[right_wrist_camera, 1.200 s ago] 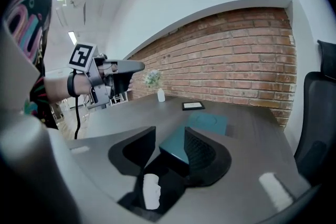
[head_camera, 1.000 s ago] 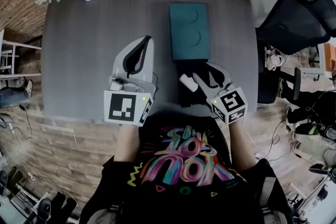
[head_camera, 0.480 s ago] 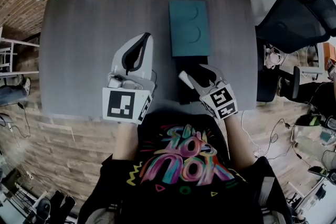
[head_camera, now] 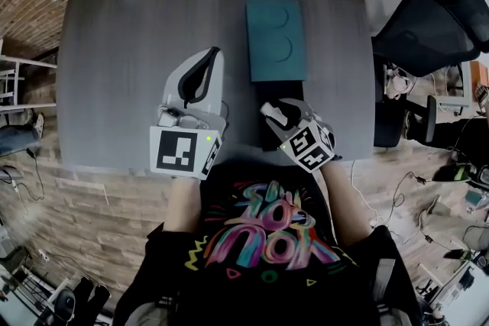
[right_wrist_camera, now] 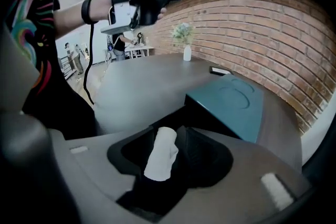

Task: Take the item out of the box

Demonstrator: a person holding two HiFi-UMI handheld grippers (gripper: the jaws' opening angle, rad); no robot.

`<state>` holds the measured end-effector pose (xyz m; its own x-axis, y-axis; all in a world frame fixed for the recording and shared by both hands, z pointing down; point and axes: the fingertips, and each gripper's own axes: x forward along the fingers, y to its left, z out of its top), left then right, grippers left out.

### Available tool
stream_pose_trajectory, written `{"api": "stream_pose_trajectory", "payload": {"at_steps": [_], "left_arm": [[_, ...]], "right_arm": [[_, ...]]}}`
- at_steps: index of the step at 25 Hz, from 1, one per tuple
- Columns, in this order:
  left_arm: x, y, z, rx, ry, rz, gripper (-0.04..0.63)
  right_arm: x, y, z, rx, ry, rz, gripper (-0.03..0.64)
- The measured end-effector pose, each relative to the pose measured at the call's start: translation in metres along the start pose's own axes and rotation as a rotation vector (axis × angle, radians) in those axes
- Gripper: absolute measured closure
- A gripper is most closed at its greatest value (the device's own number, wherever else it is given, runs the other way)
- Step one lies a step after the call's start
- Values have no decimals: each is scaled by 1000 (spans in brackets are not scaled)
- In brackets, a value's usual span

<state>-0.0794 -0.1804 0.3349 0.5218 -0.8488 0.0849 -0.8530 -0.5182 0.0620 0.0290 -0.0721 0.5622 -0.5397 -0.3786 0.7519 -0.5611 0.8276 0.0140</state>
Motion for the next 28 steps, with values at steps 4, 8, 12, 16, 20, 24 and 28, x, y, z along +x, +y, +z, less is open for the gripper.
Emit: {"api": "stream_pose_trajectory", "payload": {"at_steps": [4,8,12,16,20,24,28], "left_arm": [[-1,2,-1,-2,2,3,595],[-3,4,-2,-3,5,6,595],[-4,5,-3,-3,7,9,595],[-4,6,-3,-3,6,10,595],[-4,7,-2,-2,4,9,595],[-5,7,-1,-4,2,11,595],[-6,8,-1,-5,3,15,595]], "right_arm": [[8,5,-13,-21,83,23,434],[13,6,-20,-28,135,27,431],[20,4,-23,-31,171,34,414],[23,5,-27,-39,223,46,408],[26,6,-30,-68,264,39,413],[29,5,-35,-98,317,22,442],[31,3,-39,-112,353,12,466]]}}
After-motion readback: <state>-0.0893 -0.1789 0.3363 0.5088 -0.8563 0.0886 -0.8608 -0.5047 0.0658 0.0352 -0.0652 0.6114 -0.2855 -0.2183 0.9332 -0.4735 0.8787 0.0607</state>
